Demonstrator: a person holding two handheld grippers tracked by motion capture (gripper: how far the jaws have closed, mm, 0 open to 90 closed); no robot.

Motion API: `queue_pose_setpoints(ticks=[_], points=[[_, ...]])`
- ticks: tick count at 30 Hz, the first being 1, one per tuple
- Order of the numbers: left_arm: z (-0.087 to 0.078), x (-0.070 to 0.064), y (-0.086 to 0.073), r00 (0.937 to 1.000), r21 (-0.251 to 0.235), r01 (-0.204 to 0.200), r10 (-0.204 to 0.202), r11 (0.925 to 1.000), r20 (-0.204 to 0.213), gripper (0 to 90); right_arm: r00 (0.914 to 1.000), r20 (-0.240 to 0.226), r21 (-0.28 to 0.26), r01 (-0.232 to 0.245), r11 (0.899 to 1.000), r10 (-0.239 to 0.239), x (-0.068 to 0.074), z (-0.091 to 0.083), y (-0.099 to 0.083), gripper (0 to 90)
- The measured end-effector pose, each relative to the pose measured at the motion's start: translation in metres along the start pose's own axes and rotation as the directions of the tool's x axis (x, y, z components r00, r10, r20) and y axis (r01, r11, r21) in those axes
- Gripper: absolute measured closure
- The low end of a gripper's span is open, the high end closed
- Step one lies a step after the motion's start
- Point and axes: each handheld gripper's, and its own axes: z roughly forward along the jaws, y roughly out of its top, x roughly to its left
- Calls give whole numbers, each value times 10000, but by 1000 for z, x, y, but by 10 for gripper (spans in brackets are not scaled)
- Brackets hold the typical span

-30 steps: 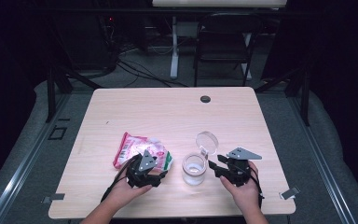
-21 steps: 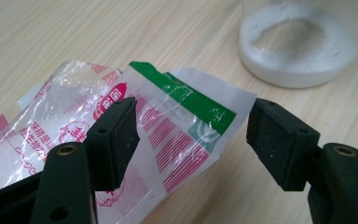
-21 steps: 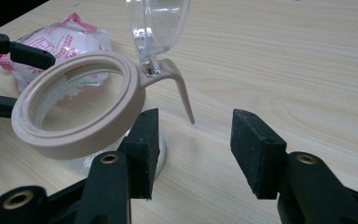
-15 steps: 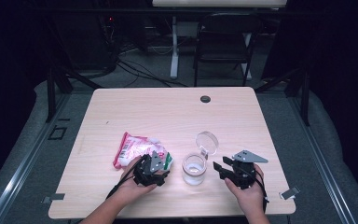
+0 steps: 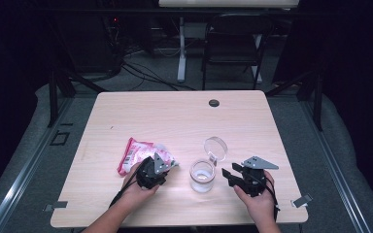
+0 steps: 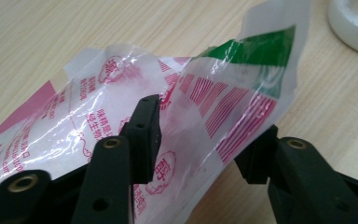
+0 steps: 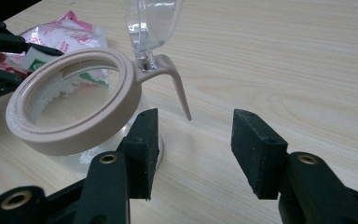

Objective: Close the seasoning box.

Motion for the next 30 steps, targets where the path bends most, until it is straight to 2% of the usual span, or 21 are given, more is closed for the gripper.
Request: queue_pose_setpoints(ticks=[1, 6, 7, 9, 10, 12, 13, 19, 21, 30], points=[[0, 3, -1, 9996, -45, 288, -287, 9996, 48, 589, 10000, 4, -8, -11, 10000, 11, 0, 0, 0, 513], [1, 8, -2, 9982, -18, 606, -605, 9982, 21, 669, 10000, -10, -36, -29, 10000, 29, 0, 0, 0, 512], [1, 11, -3, 9964, -89, 842, -841, 9964, 94, 686, 10000, -25, -50, -46, 10000, 46, 1, 1, 0, 510], [0, 13, -3, 9959, -96, 903, -902, 9959, 91, 707, 10000, -31, -48, -46, 10000, 46, 1, 1, 0, 510], [-1, 15, -3, 9936, -143, 1117, -1114, 9936, 160, 727, 10000, -35, -29, -16, 10000, 16, 1, 1, 0, 509], [-3, 18, -3, 9921, -176, 1250, -1247, 9920, 165, 766, 10000, -38, -74, -35, 10000, 35, 1, 1, 0, 509], [-4, 20, -3, 9889, -284, 1472, -1466, 9887, 231, 800, 10000, -32, -39, -3, 10000, 3, 1, 1, 0, 509], [-8, 25, -3, 9852, -403, 1711, -1703, 9844, 216, 877, 10000, 4, -58, 27, 10000, -27, 1, -1, 0, 508], [-9, 25, -3, 9844, -512, 1761, -1756, 9830, 141, 882, 10000, 8, -60, 26, 10000, -26, 1, -1, 0, 509], [-15, 34, -4, 9780, -670, 2073, -2052, 9760, 367, 899, 10000, -35, -88, 43, 10000, -43, 1, 0, 0, 508]])
